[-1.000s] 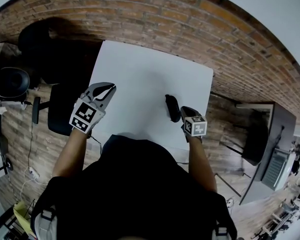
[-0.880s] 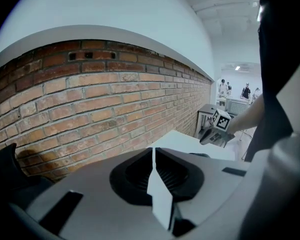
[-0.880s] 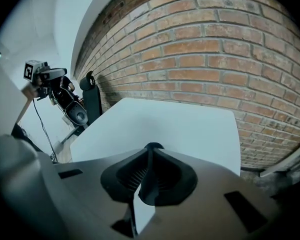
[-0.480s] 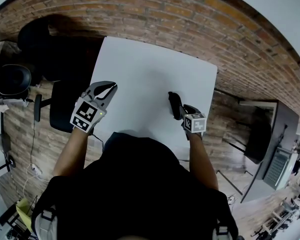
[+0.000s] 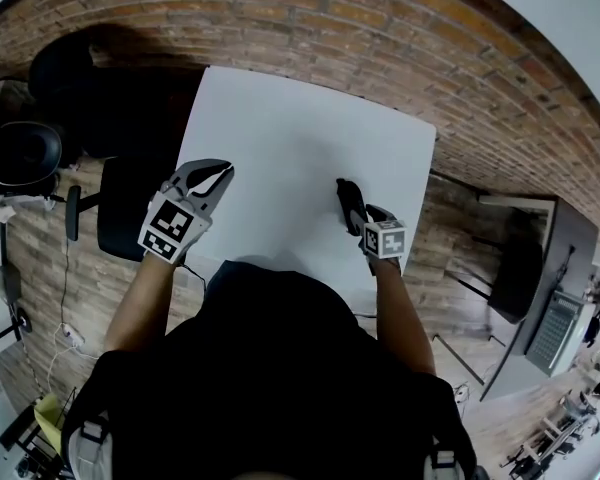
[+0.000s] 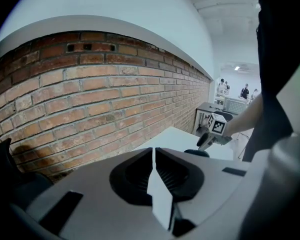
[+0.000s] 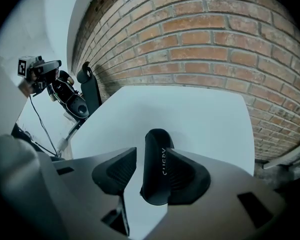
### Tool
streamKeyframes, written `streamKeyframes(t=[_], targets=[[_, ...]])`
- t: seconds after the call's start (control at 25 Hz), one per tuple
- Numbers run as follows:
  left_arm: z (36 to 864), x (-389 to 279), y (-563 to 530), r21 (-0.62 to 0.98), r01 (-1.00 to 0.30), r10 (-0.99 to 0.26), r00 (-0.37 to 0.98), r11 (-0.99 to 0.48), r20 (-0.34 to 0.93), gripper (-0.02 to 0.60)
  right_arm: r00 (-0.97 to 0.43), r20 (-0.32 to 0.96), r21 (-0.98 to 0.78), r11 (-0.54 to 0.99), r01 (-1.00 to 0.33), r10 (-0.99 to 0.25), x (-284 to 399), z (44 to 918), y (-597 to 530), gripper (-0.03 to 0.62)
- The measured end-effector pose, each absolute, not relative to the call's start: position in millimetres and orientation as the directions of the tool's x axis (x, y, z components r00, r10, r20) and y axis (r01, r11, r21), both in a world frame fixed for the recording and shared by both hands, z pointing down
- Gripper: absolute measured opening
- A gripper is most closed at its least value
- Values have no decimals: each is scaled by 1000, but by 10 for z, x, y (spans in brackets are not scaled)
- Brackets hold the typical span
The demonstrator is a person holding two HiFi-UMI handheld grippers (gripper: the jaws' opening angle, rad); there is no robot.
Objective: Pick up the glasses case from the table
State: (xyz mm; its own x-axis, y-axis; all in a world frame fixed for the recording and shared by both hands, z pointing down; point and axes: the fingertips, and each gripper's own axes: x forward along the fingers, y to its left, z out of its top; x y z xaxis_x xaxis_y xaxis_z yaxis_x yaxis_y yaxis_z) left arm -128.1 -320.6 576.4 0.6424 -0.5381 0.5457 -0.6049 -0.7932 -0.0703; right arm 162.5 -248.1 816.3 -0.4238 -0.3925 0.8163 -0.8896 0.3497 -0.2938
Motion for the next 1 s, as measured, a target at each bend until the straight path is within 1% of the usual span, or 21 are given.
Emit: streamKeyframes(t=[0.4, 0.6, 0.8, 1.0], targets=[[5860, -1288, -3213, -59, -596, -520, 643, -801, 563, 25, -402, 841, -287, 332, -899, -363, 1650, 8374, -2476, 249], [5897, -1284, -3223, -55, -595, -515, 641, -802, 569, 25, -395, 854, -290, 320, -902, -339, 1666, 8495, -2436, 267], [5929, -1304, -3259, -51, -599, -515, 638, -799, 573, 25, -398, 858, -299, 315, -901, -325, 1653, 8579, -2447, 307], [5986, -1297, -3252, -43, -594, -503, 639, -803, 582, 25, -387, 871, -294, 310, -904, -302, 1650, 8677, -2416, 330]])
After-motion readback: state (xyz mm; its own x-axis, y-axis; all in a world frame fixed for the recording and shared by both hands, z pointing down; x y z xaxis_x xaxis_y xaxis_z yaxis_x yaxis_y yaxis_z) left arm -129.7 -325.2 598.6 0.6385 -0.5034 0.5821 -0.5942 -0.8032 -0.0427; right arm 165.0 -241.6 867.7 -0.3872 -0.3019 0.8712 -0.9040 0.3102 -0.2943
